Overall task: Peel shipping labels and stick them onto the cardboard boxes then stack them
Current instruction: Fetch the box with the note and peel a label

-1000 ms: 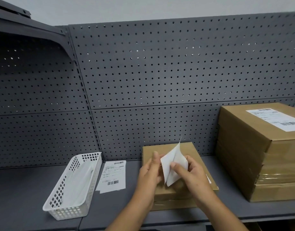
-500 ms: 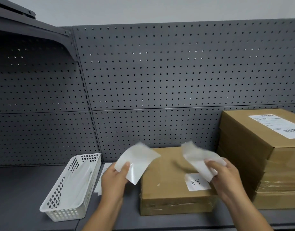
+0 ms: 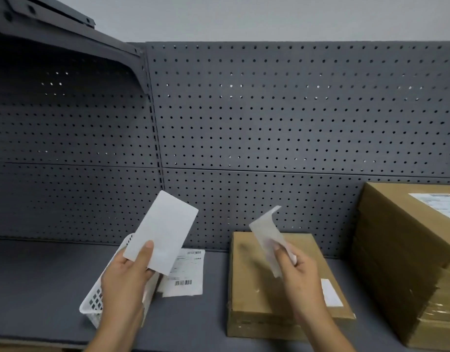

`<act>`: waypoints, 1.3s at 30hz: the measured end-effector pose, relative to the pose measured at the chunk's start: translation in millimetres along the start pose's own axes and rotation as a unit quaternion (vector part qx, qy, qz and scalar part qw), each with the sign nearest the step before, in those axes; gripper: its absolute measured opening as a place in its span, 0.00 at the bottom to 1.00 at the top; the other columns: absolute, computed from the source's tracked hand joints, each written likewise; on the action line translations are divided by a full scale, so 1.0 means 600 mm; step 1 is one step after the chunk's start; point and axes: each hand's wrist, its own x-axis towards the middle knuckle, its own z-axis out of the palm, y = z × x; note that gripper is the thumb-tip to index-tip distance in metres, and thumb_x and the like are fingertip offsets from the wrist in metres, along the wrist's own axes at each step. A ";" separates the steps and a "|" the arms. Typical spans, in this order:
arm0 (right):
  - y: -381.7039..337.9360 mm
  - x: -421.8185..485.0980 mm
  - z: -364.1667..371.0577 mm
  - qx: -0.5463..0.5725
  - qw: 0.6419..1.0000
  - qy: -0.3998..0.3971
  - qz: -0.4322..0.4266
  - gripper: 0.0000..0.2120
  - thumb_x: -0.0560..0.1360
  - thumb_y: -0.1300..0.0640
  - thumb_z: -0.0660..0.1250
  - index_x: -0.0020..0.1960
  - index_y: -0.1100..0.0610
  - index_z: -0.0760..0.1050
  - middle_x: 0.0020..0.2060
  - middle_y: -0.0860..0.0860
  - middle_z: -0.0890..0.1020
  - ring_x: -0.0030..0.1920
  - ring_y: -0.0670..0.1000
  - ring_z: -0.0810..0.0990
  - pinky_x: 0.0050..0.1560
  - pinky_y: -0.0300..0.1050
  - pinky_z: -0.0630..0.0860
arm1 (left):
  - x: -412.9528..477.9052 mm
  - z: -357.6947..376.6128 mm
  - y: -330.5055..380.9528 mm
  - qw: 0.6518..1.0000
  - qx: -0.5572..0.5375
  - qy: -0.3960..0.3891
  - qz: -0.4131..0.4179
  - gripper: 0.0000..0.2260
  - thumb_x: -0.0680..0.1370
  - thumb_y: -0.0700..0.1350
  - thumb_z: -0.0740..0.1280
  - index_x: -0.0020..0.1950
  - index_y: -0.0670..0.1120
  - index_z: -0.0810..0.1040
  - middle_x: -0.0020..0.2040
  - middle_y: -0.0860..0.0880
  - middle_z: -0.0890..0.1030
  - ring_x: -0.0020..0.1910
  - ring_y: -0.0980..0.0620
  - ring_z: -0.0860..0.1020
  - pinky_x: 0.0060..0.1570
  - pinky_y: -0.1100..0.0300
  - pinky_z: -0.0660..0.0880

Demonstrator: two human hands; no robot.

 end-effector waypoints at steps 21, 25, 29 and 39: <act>-0.005 -0.028 0.418 -0.341 0.901 -0.220 -0.153 0.25 0.78 0.67 0.60 0.72 0.52 0.74 0.61 0.52 0.83 0.58 0.52 0.82 0.48 0.43 0.79 | 0.090 -0.273 0.058 0.990 0.010 0.139 0.022 0.05 0.81 0.42 0.72 0.57 0.47 0.84 0.50 0.49 0.89 0.52 0.45 0.87 0.57 0.46 0.82; -0.004 -0.051 0.480 -0.529 0.754 -0.373 -0.107 0.16 0.81 0.63 0.58 0.67 0.60 0.73 0.70 0.56 0.71 0.75 0.57 0.66 0.63 0.56 0.76 | 0.105 -0.298 0.063 0.990 -0.001 0.142 0.024 0.07 0.81 0.41 0.71 0.58 0.44 0.83 0.50 0.48 0.89 0.52 0.46 0.87 0.55 0.49 0.82; -0.029 -0.064 0.513 -0.586 0.624 -0.517 -0.028 0.23 0.83 0.45 0.58 0.69 0.60 0.73 0.68 0.59 0.77 0.67 0.60 0.76 0.63 0.52 0.73 | 0.123 -0.312 0.057 0.990 -0.006 0.142 0.016 0.06 0.81 0.41 0.72 0.58 0.45 0.83 0.49 0.49 0.89 0.50 0.48 0.87 0.52 0.51 0.82; -0.021 -0.034 0.577 -0.546 0.609 -0.568 0.088 0.25 0.84 0.48 0.53 0.76 0.59 0.69 0.75 0.58 0.71 0.72 0.62 0.73 0.71 0.57 0.70 | 0.143 -0.316 0.040 0.991 0.003 0.133 0.003 0.05 0.81 0.41 0.71 0.56 0.47 0.83 0.48 0.49 0.89 0.49 0.49 0.87 0.53 0.50 0.81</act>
